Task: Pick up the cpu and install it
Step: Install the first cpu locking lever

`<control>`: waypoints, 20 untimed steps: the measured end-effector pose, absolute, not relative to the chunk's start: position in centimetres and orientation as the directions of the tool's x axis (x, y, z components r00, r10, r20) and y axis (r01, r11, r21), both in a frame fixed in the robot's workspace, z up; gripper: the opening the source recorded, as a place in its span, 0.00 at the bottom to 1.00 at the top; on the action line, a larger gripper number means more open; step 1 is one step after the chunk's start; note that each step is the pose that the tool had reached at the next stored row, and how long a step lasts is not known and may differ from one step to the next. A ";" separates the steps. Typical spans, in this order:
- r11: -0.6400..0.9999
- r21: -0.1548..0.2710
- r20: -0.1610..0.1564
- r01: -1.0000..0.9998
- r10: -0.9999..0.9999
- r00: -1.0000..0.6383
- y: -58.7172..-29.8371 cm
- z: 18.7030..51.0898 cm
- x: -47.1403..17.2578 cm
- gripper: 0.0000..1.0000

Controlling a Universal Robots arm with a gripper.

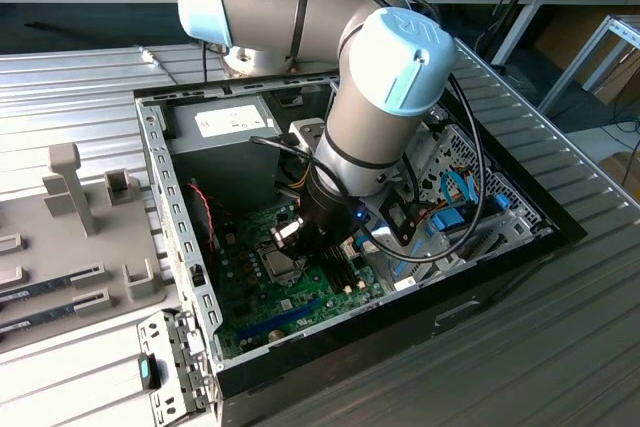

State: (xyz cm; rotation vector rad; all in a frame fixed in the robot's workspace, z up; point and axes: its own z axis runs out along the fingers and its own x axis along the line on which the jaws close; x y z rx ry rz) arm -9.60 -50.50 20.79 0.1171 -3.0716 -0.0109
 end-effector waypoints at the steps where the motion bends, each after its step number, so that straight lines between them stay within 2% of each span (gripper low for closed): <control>1: 0.997 0.010 0.067 -0.076 -0.076 -0.995 -50.5 20.8 -9.6 0.17; 12: 0.997 0.016 0.067 -0.076 -0.077 -0.995 -50.3 22.3 -9.6 0.17; 20: 0.997 0.017 0.067 -0.075 -0.076 -0.995 -48.9 22.3 -9.6 0.17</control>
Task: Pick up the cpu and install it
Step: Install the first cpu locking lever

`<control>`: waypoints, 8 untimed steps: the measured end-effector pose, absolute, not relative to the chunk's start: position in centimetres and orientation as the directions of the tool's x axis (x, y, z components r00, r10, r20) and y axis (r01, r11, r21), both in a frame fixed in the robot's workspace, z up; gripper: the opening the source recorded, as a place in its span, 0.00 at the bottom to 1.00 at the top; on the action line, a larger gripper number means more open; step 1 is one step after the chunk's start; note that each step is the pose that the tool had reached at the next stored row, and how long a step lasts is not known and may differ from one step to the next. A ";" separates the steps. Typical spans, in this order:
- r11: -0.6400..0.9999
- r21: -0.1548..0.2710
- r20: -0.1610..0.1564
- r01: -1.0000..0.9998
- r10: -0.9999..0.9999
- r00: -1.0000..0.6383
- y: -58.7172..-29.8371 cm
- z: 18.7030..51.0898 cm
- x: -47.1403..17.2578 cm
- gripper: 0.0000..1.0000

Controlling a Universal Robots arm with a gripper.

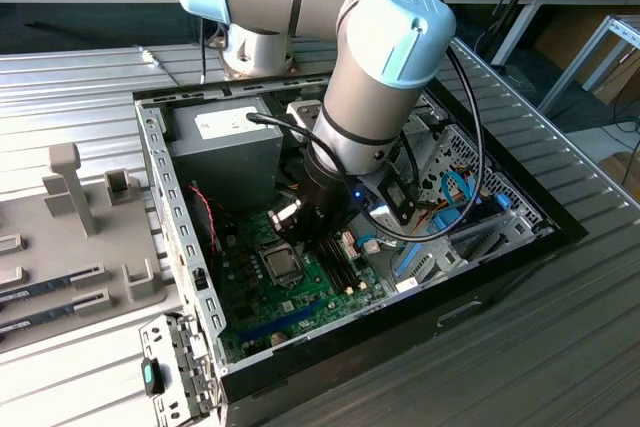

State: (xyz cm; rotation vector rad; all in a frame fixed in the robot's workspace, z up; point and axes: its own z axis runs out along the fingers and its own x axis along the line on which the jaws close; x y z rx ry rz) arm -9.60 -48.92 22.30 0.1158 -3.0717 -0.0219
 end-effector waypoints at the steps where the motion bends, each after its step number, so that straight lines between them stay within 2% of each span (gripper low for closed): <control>1: 0.997 0.017 0.067 -0.075 -0.076 -0.995 -48.7 22.3 -9.6 0.17; 8: 0.997 0.018 0.067 -0.074 -0.075 -0.995 -47.7 23.0 -9.6 0.17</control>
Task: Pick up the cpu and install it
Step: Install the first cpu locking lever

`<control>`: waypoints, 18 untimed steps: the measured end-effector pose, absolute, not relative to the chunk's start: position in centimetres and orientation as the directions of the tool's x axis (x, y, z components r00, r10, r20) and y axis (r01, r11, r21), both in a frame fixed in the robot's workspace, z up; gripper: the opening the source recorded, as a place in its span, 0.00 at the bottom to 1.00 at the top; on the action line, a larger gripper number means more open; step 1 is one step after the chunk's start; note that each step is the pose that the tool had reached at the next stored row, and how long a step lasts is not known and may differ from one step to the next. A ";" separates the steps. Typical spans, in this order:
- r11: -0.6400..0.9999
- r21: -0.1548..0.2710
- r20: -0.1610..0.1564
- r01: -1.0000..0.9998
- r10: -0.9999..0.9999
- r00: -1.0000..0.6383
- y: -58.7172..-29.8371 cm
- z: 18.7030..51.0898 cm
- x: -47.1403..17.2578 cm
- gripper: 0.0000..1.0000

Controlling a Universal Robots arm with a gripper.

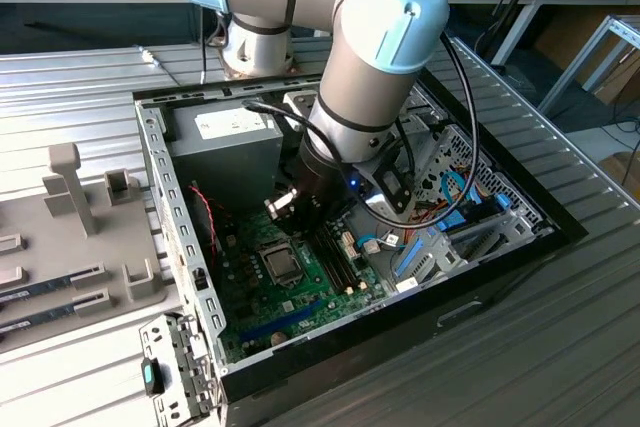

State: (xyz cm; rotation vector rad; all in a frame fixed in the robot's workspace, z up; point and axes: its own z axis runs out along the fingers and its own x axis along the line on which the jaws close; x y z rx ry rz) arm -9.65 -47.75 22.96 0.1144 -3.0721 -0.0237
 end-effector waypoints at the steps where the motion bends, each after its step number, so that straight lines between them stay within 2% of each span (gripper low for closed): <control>1: 0.997 0.018 0.067 -0.074 -0.075 -0.995 -47.6 23.1 -9.6 0.17; 18: 0.997 0.020 0.066 -0.073 -0.074 -0.995 -45.2 24.1 -9.6 0.17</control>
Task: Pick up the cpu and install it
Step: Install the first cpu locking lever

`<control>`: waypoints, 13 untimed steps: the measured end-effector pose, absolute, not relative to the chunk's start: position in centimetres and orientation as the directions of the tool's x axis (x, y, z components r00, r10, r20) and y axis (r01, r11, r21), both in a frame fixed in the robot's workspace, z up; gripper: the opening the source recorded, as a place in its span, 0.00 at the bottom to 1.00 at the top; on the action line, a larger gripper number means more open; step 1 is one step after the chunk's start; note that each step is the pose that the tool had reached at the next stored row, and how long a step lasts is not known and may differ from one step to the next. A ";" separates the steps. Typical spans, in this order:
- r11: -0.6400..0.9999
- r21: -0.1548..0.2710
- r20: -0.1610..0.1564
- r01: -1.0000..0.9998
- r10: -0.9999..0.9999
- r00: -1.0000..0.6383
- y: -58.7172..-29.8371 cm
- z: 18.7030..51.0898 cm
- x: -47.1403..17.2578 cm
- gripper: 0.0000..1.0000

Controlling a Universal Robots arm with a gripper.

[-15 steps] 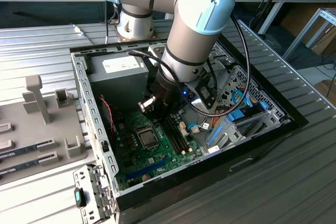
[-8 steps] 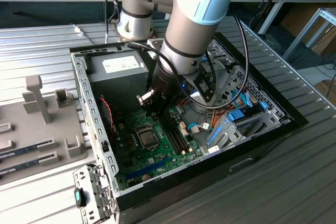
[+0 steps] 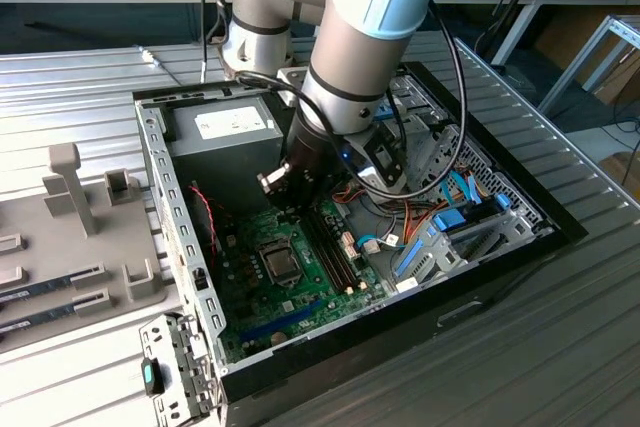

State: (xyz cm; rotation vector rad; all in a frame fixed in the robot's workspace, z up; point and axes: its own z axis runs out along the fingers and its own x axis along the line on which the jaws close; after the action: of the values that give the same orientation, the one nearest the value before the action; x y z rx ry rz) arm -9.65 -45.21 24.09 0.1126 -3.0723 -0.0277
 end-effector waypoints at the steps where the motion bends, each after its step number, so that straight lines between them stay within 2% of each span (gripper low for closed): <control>1: 0.997 0.021 0.066 -0.073 -0.074 -0.995 -45.1 24.1 -9.6 0.17; 7: 0.997 0.025 0.066 -0.073 -0.074 -0.995 -43.5 24.0 -9.6 0.17; 13: 0.997 0.026 0.066 -0.073 -0.074 -0.995 -43.4 24.3 -9.6 0.17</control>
State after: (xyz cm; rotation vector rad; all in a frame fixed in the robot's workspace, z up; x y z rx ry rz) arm -9.64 -43.36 24.34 0.1129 -3.0724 -0.0358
